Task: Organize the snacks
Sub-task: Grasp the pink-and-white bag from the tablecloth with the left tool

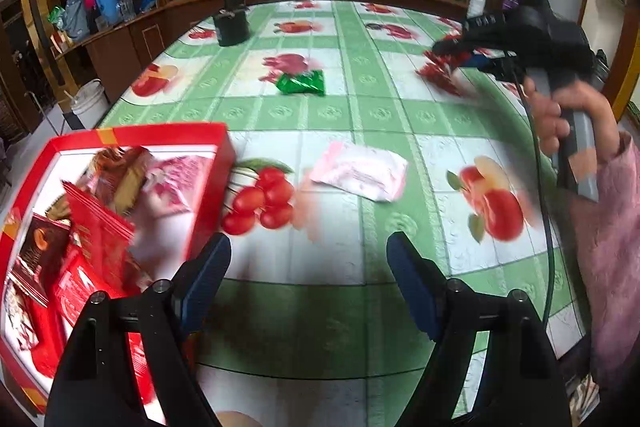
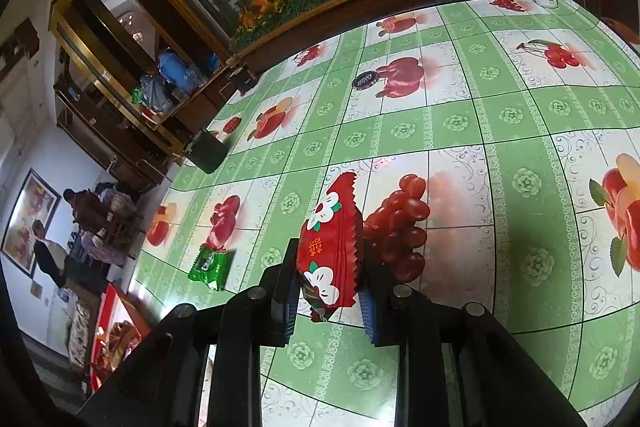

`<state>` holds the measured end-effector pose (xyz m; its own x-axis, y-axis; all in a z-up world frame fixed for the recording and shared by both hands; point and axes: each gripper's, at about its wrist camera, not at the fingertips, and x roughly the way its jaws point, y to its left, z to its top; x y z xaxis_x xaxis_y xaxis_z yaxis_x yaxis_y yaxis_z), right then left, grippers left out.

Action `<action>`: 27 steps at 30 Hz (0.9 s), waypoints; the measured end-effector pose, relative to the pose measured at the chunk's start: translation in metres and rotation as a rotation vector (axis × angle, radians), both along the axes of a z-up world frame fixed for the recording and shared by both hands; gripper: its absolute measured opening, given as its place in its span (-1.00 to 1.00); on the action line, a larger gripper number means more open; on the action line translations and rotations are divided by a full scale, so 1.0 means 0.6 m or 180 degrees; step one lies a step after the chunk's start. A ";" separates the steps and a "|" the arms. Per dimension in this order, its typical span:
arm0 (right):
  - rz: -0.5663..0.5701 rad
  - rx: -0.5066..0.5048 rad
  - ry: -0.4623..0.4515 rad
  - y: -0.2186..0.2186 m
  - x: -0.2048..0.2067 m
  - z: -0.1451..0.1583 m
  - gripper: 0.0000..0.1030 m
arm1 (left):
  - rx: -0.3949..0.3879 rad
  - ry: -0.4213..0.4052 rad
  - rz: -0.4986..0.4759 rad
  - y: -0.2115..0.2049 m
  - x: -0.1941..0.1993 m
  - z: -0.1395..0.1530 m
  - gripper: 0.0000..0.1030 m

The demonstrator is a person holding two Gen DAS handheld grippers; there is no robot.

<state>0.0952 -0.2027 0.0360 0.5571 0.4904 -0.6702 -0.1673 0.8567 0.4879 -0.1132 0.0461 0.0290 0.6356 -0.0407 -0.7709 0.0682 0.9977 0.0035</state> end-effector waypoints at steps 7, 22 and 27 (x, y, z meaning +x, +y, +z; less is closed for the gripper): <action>0.0001 0.0103 0.0032 -0.001 -0.001 0.002 -0.49 | 0.0359 0.0170 -0.0102 -0.053 0.054 -0.021 0.62; -0.0031 0.0160 0.0020 -0.003 -0.004 0.008 -0.47 | 0.0242 0.0118 -0.0246 -0.085 0.126 -0.029 0.37; -0.0028 0.0146 0.0025 -0.001 -0.003 0.006 -0.48 | 0.0206 0.0124 -0.0215 -0.085 0.128 -0.030 0.05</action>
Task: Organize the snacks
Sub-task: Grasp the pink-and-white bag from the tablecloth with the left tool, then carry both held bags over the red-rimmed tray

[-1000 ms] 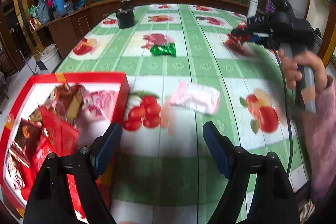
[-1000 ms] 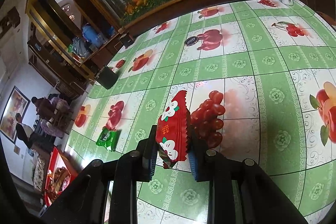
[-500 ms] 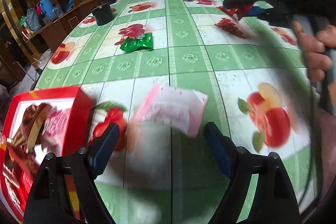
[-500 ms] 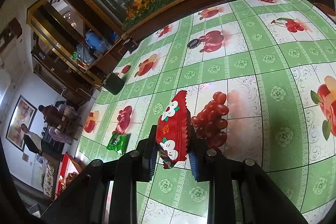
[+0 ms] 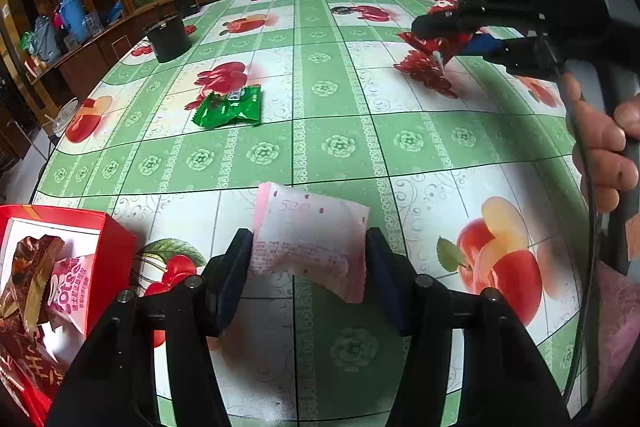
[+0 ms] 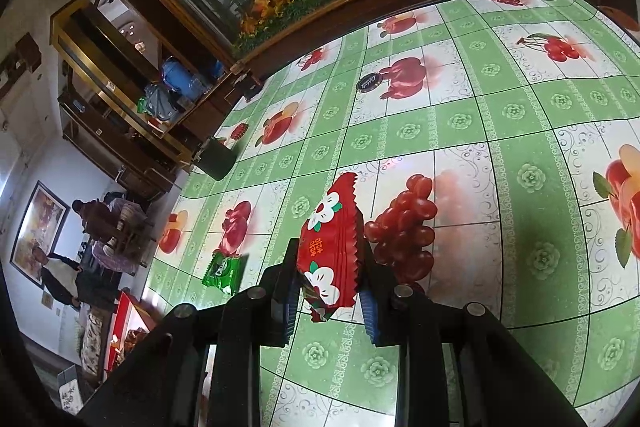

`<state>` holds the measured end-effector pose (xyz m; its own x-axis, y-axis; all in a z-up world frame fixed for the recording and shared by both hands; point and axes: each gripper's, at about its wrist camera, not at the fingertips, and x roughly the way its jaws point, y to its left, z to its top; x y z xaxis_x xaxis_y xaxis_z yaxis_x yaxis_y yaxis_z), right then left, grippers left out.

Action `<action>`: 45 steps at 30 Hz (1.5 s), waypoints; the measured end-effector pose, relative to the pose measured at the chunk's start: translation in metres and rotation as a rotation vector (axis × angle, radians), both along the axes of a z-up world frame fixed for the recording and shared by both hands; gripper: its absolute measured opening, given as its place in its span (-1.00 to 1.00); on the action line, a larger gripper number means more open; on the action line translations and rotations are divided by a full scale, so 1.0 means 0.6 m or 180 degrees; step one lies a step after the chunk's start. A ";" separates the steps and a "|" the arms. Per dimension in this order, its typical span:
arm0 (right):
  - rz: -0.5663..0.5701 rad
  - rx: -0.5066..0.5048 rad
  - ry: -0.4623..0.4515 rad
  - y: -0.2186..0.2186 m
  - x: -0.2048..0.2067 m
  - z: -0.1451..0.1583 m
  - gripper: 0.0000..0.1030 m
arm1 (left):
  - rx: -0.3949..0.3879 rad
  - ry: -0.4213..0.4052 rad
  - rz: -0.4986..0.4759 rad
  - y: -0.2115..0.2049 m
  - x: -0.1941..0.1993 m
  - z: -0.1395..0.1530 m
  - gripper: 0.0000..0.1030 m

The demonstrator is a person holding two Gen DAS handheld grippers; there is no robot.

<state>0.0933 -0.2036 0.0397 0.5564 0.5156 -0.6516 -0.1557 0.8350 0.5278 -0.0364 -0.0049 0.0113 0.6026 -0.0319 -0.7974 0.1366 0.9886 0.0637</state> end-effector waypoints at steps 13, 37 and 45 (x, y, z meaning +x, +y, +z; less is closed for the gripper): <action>0.0041 -0.0049 0.0004 0.010 0.004 -0.005 -0.48 | -0.0229 -0.0127 0.0043 0.015 -0.017 0.017 -0.28; 0.0293 -0.0068 -0.0117 0.047 -0.014 0.003 -0.48 | -0.0018 -0.0677 0.0893 0.234 -0.167 0.141 -0.28; 0.0610 -0.0103 -0.0140 0.098 -0.034 -0.006 -0.49 | 0.0054 -0.0566 0.1145 0.292 -0.190 0.116 -0.27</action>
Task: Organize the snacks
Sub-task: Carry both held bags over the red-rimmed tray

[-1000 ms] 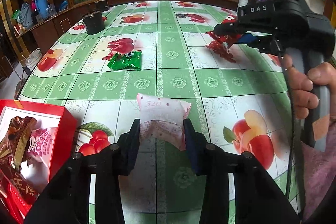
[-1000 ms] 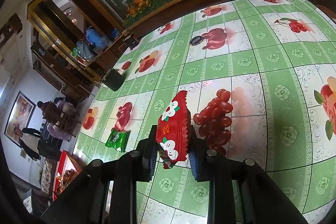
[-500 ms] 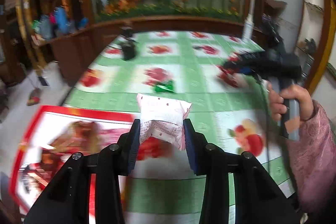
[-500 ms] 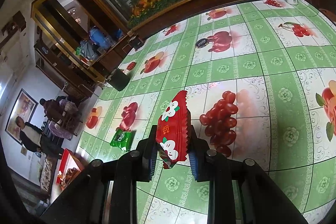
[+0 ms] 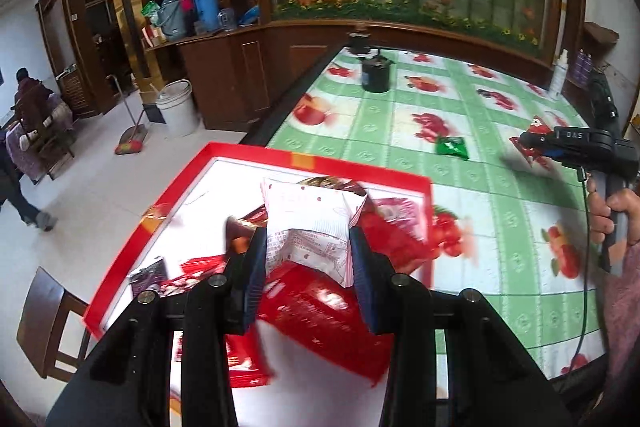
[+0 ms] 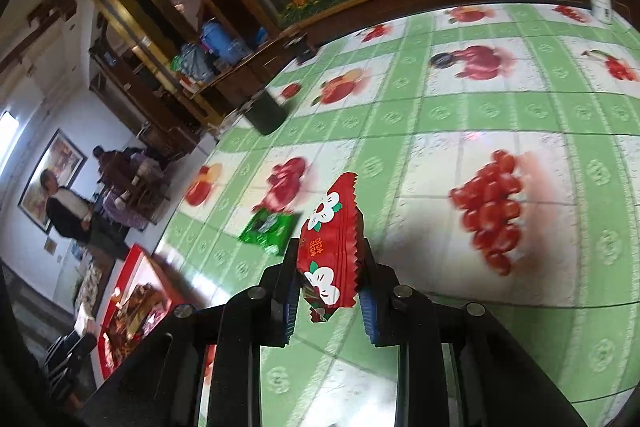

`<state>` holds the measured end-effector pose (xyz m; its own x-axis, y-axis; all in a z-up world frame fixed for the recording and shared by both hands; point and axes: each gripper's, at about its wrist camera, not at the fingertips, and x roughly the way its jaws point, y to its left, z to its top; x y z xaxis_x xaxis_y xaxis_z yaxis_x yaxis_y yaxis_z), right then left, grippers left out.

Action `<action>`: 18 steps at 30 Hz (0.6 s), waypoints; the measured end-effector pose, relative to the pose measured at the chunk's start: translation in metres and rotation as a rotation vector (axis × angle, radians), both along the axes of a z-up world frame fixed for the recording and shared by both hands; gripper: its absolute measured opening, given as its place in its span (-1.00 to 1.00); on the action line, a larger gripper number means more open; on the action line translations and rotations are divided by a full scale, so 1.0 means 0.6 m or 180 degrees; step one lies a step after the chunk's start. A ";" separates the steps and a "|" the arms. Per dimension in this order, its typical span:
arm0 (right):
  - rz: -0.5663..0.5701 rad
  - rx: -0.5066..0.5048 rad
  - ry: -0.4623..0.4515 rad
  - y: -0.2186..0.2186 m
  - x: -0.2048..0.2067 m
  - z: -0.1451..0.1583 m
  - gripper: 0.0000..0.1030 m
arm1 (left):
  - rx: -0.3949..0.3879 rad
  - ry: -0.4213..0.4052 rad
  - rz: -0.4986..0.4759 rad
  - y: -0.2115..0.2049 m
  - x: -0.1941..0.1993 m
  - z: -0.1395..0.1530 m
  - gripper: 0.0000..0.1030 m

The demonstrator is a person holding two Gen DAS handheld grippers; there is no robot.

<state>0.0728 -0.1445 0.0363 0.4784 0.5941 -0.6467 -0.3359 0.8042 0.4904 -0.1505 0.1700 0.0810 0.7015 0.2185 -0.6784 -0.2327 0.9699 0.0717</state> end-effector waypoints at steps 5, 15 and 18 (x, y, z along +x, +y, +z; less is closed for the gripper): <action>0.0324 0.0141 0.0050 0.058 -0.033 -0.008 -0.49 | 0.0002 -0.0008 0.0079 0.025 -0.020 -0.004 -0.27; 0.1067 0.0619 -0.0149 0.207 -0.143 0.028 -0.49 | -0.0044 0.0004 0.0098 0.059 -0.036 -0.016 -0.27; 0.1258 0.0673 -0.0241 0.257 -0.174 0.040 -0.47 | 0.0008 0.0003 0.0108 0.063 -0.039 -0.016 -0.26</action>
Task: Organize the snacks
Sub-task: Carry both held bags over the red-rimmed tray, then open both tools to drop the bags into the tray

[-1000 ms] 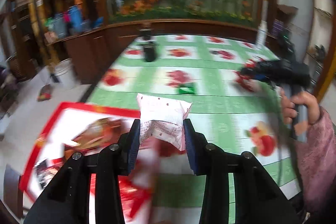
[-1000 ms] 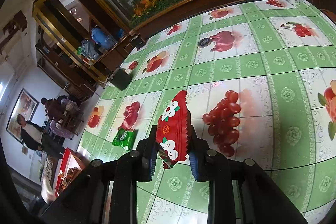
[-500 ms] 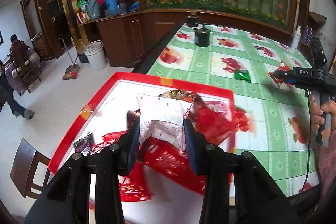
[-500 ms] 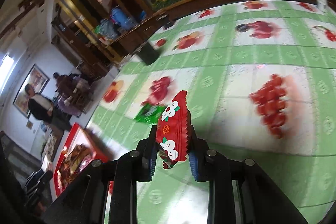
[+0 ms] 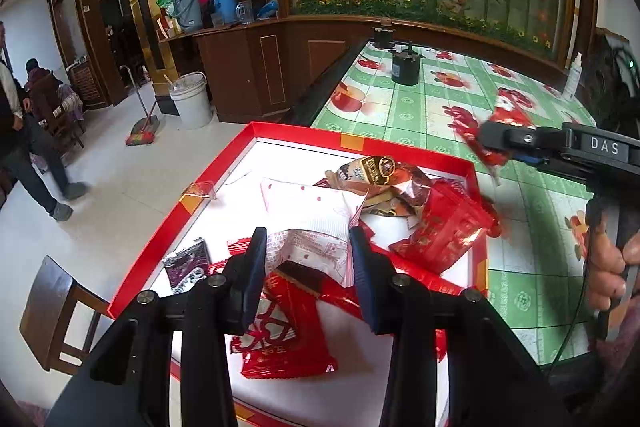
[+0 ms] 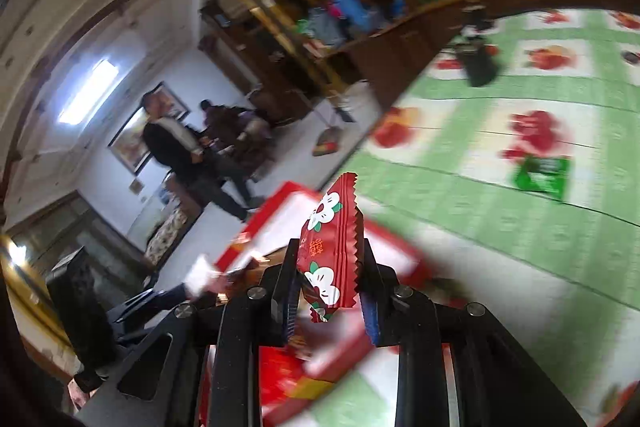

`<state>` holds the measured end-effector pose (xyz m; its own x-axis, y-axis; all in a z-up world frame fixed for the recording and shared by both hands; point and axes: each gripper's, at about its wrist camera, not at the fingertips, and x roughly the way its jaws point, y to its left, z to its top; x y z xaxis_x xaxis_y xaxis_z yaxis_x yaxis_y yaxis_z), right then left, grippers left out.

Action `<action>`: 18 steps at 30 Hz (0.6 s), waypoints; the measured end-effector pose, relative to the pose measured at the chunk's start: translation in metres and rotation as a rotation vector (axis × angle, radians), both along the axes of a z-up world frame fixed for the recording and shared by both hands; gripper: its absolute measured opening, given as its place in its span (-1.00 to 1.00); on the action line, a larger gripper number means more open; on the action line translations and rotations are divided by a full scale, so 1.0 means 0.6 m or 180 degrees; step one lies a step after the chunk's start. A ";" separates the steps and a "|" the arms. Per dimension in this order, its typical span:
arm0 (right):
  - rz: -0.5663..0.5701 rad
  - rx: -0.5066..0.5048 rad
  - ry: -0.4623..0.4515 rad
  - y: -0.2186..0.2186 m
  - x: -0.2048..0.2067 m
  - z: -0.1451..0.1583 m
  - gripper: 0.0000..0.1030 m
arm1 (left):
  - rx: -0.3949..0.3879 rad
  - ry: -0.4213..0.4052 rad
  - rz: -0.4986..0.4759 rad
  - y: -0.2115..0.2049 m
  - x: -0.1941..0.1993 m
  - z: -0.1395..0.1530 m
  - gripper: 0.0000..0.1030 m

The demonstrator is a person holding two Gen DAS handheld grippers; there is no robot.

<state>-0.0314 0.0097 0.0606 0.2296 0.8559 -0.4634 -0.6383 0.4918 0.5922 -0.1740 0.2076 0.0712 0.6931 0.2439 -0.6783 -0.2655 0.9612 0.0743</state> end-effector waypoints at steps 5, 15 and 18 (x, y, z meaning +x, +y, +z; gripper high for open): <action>0.0368 0.0000 -0.0121 0.075 -0.046 0.004 -0.44 | 0.0016 0.0022 -0.0010 0.001 -0.002 -0.006 -0.23; -0.0044 0.0433 0.0064 -0.025 0.001 0.014 0.05 | 0.0155 -0.0187 0.0202 0.002 -0.006 0.029 0.46; -0.0445 0.0511 0.0195 -0.092 0.039 0.012 0.05 | 0.0126 -0.0218 0.0013 -0.033 0.005 0.043 0.59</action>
<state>-0.0078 -0.0456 0.0680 0.3268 0.8816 -0.3405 -0.5309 0.4694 0.7056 -0.1713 0.1881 0.0968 0.7365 0.2725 -0.6191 -0.2752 0.9568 0.0939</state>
